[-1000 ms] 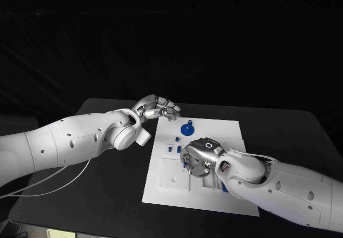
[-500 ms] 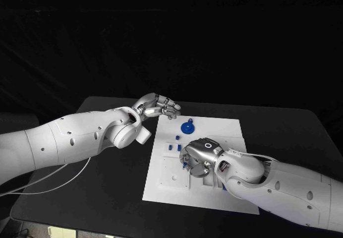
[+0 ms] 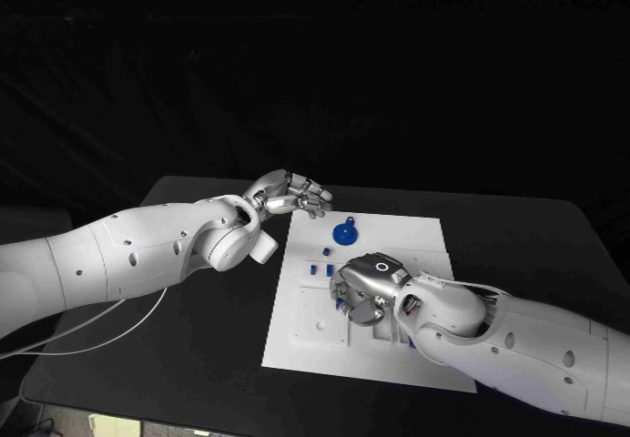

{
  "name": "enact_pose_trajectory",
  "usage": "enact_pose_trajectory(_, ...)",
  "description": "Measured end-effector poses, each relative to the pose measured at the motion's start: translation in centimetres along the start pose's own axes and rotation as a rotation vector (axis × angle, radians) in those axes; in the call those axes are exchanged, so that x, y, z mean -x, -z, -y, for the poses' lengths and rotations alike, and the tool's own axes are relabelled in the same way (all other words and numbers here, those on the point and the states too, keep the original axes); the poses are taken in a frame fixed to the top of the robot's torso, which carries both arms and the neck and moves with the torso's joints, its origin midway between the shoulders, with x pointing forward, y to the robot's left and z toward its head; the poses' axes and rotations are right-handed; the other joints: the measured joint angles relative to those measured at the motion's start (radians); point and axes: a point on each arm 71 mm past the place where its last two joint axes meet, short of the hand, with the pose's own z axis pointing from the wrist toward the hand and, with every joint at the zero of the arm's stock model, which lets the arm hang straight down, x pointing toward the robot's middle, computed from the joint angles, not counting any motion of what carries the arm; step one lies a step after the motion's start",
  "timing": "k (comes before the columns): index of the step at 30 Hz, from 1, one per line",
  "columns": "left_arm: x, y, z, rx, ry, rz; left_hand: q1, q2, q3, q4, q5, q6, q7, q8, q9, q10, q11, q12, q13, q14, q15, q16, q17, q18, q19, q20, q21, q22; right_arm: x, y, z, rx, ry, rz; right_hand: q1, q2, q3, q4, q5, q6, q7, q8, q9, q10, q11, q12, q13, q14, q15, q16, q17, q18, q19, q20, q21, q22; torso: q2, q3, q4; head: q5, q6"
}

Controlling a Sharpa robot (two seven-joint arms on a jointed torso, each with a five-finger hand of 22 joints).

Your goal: Assemble the parts on the task board

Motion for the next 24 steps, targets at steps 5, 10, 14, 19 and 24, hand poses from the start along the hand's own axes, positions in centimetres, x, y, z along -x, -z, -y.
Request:
enact_pose_trajectory(5, 0.02, 0.01, -0.01, 0.0, 0.0, 0.0, 0.0, 0.0, -0.003, 0.003, 0.0, 0.0, 0.0, 0.0, 0.0, 0.0, 0.0, 0.0, 0.0, 0.0, 0.0, 0.0, 0.0, 0.004, 0.0, 0.0, 0.0, 0.0, -0.02, 0.04, 0.06, -0.001, 0.0, -0.001, 0.0, 0.0, -0.001, -0.001, 0.0, 0.0, 0.0, 0.0, 0.001, 0.0, 0.0, 0.0, 0.001, 0.0, 0.0, 0.0, 0.0, 0.0, 0.0, 0.0, 0.0, 0.0, 0.0, 0.0, -0.0003, 0.0, -0.001)
enact_pose_trajectory(10, 0.04, 0.02, -0.02, 0.001, 0.0, 0.0, 0.0, 0.0, -0.003, 0.003, 0.0, 0.0, 0.0, 0.0, 0.0, 0.0, 0.0, 0.0, 0.0, 0.0, 0.0, -0.004, 0.0, 0.01, 0.0, 0.0, 0.0, 0.0, -0.03, 0.08, 0.03, -0.001, 0.0, -0.001, 0.0, 0.0, -0.001, -0.001, 0.0, 0.0, 0.0, 0.0, 0.001, 0.0, 0.0, 0.0, 0.002, 0.0, 0.0, 0.0, 0.0, 0.0, 0.0, 0.0, 0.0, 0.0, 0.0, 0.0002, -0.0003, 0.0, -0.003)
enact_pose_trajectory(14, 0.06, 0.02, -0.03, 0.002, 0.0, 0.001, 0.0, 0.0, -0.003, 0.003, 0.0, 0.0, 0.0, 0.0, 0.0, 0.0, 0.0, 0.0, -0.001, 0.0, 0.0, -0.004, 0.001, 0.01, 0.0, 0.0, 0.0, 0.0, -0.11, 0.15, 0.0, 0.0, -0.001, -0.005, 0.0, 0.0, -0.001, -0.001, 0.005, 0.0, 0.0, -0.001, 0.001, 0.0, 0.0, 0.0, 0.003, 0.001, 0.0, 0.0, 0.001, 0.0, -0.001, 0.001, 0.0, 0.0, 0.0, 0.0002, 0.0, -0.001, -0.003)
enact_pose_trajectory(19, 0.08, 0.02, -0.05, 0.002, 0.0, 0.001, 0.0, 0.0, -0.003, 0.003, 0.0, -0.004, 0.004, 0.0, 0.0, 0.0, 0.0, 0.0, -0.001, 0.0, 0.0, -0.004, 0.001, 0.01, 0.0, 0.0, 0.0, 0.001, -0.17, 0.19, 0.01, 0.0, -0.002, -0.008, 0.0, 0.0, -0.001, -0.001, 0.005, 0.0, 0.0, -0.001, 0.001, 0.0, 0.0, 0.0, 0.004, 0.005, -0.001, 0.0, 0.001, 0.0, 0.002, -0.002, 0.0, 0.0, 0.0, 0.0003, 0.0, -0.002, -0.004)
enact_pose_trajectory(24, 0.1, 0.02, -0.06, 0.003, -0.001, 0.001, 0.0, 0.0, -0.003, 0.003, 0.0, -0.004, 0.004, 0.0, 0.0, 0.0, 0.0, 0.0, -0.001, 0.0, 0.0, -0.004, 0.002, 0.01, 0.0, 0.0, 0.0, 0.001, -0.17, 0.17, -0.02, 0.001, -0.002, -0.009, 0.0, 0.0, -0.001, -0.001, 0.005, 0.0, 0.0, -0.002, 0.002, 0.0, 0.0, 0.0, 0.005, 0.005, -0.001, 0.0, 0.001, 0.0, 0.002, -0.002, 0.0, 0.0, 0.0, 0.0002, 0.0, -0.001, -0.005)
